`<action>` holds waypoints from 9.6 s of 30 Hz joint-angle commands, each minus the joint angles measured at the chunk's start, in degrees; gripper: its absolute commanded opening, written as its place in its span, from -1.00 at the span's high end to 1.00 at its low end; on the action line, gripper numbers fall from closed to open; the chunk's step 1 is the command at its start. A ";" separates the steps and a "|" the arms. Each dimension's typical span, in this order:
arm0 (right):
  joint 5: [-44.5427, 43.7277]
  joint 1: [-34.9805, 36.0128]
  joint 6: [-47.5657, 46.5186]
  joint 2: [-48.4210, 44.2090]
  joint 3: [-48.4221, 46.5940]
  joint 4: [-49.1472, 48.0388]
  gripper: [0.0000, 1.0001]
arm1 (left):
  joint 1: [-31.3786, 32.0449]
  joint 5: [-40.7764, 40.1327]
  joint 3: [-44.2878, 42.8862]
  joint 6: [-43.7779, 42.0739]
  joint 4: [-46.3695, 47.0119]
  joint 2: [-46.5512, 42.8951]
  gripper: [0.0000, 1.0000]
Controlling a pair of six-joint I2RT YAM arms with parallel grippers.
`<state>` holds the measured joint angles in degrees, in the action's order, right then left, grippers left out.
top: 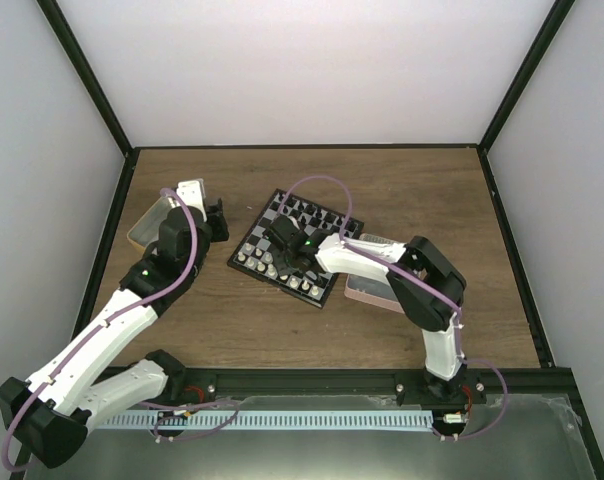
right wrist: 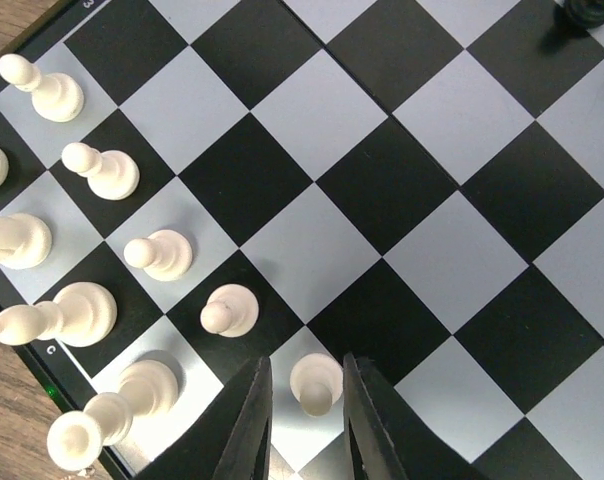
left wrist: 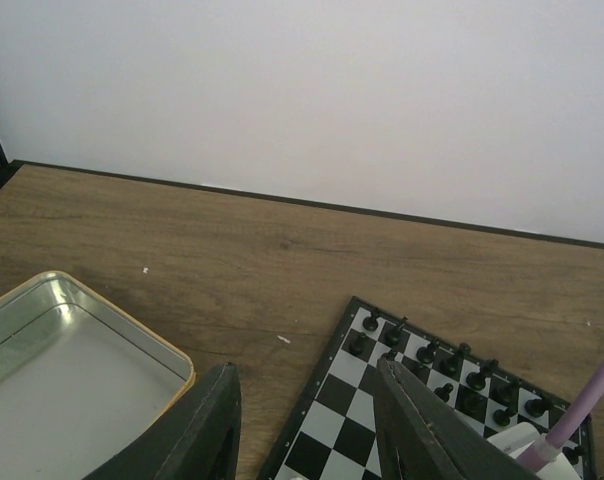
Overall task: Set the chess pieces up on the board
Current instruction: Place the chess piece on the chessboard, then pick up the chess piece from the storage box, then place the chess piece on the chessboard.
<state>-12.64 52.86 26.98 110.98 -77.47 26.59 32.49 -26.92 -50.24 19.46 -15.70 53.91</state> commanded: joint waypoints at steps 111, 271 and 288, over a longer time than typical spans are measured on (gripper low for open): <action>3.54 -22.83 27.18 -23.93 29.28 -7.84 0.55 | -1.10 4.68 1.43 -0.56 3.15 0.54 0.12; 38.60 -12.51 -28.41 -32.32 27.94 -40.11 0.95 | -0.23 62.68 7.88 37.11 29.41 18.32 0.43; 35.42 -11.29 -26.35 -30.98 25.90 -36.81 0.44 | -0.37 63.43 7.79 38.59 30.95 17.68 0.81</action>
<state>24.14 40.16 -1.72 79.77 -49.04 -9.15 30.55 31.18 -42.22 57.34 11.20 72.27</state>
